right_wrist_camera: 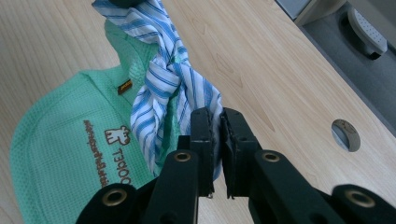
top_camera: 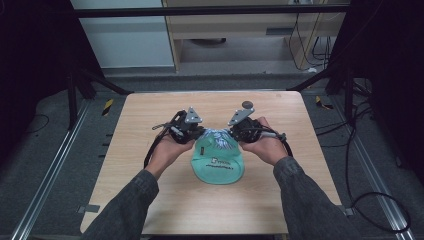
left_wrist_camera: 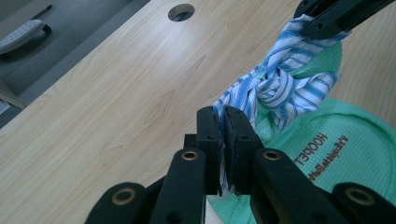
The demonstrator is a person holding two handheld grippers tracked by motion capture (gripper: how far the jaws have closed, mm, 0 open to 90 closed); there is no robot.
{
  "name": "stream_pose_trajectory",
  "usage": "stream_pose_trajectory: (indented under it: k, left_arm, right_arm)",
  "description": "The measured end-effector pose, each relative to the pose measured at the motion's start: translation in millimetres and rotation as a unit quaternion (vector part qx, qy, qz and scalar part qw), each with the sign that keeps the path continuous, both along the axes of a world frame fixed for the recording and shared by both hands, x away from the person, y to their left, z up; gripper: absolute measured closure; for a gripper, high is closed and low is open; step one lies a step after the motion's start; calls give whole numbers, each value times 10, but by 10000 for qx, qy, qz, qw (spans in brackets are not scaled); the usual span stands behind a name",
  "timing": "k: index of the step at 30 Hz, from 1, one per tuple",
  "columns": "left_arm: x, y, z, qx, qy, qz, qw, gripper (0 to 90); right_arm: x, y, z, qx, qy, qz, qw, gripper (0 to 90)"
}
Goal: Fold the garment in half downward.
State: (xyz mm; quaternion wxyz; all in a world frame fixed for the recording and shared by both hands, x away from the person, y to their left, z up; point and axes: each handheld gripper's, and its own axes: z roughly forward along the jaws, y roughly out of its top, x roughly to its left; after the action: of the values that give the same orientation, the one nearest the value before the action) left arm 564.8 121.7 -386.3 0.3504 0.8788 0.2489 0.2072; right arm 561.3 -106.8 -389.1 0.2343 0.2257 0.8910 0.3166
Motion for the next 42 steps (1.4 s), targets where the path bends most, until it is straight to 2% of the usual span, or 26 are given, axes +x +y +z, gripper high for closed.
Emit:
stream_pose_trajectory:
  k: [9,18,24,28,32,42]
  left_arm:
    - [-90,37,-13,-95,2,-12,10000,856]
    - [-166,55,-66,-126,24,-55,9999,855]
    - [-232,67,-130,-104,70,-118,9999,852]
    - [-282,76,-166,-216,69,-106,9997,850]
    - [-335,78,-208,-232,94,-157,9996,849]
    - [-428,86,-323,-208,137,-226,9994,848]
  right_arm:
    - [-93,10,6,-44,-37,100,9999,834]
    - [-212,-4,-62,51,-31,159,9999,833]
    - [-284,-12,-99,90,4,211,9997,833]
    - [-345,-22,-130,108,-2,277,9996,832]
    - [-398,-29,-152,100,20,303,9995,832]
    - [-504,-40,-258,114,83,365,9992,830]
